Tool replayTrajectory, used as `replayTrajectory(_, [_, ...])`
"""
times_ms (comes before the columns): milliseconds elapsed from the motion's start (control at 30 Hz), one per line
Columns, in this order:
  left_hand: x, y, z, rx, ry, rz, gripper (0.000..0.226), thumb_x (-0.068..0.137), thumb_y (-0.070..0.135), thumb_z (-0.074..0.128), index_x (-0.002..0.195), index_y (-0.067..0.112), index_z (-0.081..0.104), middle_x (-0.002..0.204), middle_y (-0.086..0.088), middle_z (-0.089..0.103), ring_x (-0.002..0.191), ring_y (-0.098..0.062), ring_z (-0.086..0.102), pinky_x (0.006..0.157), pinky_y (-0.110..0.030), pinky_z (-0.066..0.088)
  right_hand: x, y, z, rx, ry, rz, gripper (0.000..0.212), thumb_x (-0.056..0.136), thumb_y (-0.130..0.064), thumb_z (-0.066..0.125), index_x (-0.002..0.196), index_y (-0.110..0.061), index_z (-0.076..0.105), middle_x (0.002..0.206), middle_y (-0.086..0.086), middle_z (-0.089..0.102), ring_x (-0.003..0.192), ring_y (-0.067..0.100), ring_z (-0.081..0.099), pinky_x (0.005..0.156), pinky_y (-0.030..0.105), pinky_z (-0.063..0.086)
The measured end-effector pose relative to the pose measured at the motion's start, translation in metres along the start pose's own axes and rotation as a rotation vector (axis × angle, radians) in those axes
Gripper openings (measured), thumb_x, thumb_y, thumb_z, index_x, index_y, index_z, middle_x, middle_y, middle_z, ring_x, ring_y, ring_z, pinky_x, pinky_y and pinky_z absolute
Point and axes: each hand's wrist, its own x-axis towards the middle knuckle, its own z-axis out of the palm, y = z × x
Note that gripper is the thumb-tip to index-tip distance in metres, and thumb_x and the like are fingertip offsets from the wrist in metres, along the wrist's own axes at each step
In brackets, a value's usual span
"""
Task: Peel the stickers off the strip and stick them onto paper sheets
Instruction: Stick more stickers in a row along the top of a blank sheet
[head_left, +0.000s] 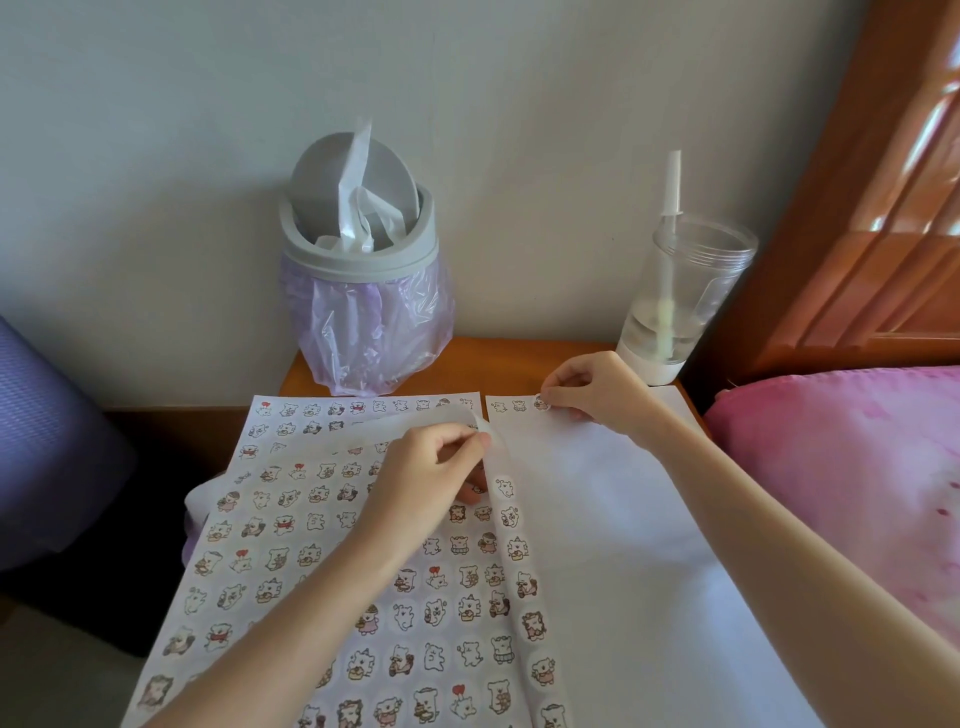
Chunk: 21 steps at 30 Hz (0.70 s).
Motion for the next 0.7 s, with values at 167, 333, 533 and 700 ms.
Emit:
replayTrajectory(167, [0.0, 0.001, 0.0, 0.005, -0.005, 0.0, 0.02, 0.091, 0.026, 0.054, 0.084, 0.02, 0.071, 0.074, 0.002, 0.074, 0.058, -0.012, 0.068, 0.058, -0.018, 0.053, 0.002, 0.003, 0.003, -0.025, 0.017, -0.036, 0.011, 0.081, -0.007, 0.069, 0.073, -0.014, 0.068, 0.066, -0.001, 0.066, 0.054, 0.009, 0.052, 0.05, 0.017, 0.043])
replayTrajectory(333, [-0.001, 0.001, 0.0, 0.007, -0.009, 0.003, 0.02, 0.092, 0.026, 0.054, 0.085, 0.019, 0.071, 0.075, 0.001, 0.074, 0.06, -0.014, 0.069, 0.059, -0.019, 0.054, 0.003, 0.006, 0.005, -0.045, 0.048, -0.052, 0.013, 0.08, -0.008, 0.07, 0.071, -0.017, 0.068, 0.064, -0.004, 0.064, 0.054, 0.008, 0.051, 0.051, 0.019, 0.043])
replayTrajectory(533, [0.0, 0.001, 0.0, 0.017, -0.006, 0.004, 0.019, 0.092, 0.026, 0.054, 0.087, 0.019, 0.071, 0.076, 0.002, 0.074, 0.06, -0.012, 0.069, 0.058, -0.017, 0.054, 0.001, 0.007, 0.009, -0.116, 0.095, -0.089, 0.008, 0.08, -0.01, 0.069, 0.075, -0.016, 0.069, 0.064, -0.009, 0.06, 0.055, 0.003, 0.05, 0.049, 0.012, 0.04])
replayTrajectory(700, [0.0, 0.001, 0.0, 0.032, -0.002, 0.012, 0.02, 0.092, 0.026, 0.053, 0.086, 0.019, 0.071, 0.075, 0.001, 0.074, 0.059, -0.011, 0.069, 0.057, -0.015, 0.053, -0.001, 0.011, 0.013, -0.133, 0.121, -0.106, 0.011, 0.075, -0.022, 0.077, 0.075, -0.017, 0.067, 0.068, -0.006, 0.06, 0.06, 0.006, 0.048, 0.055, 0.021, 0.038])
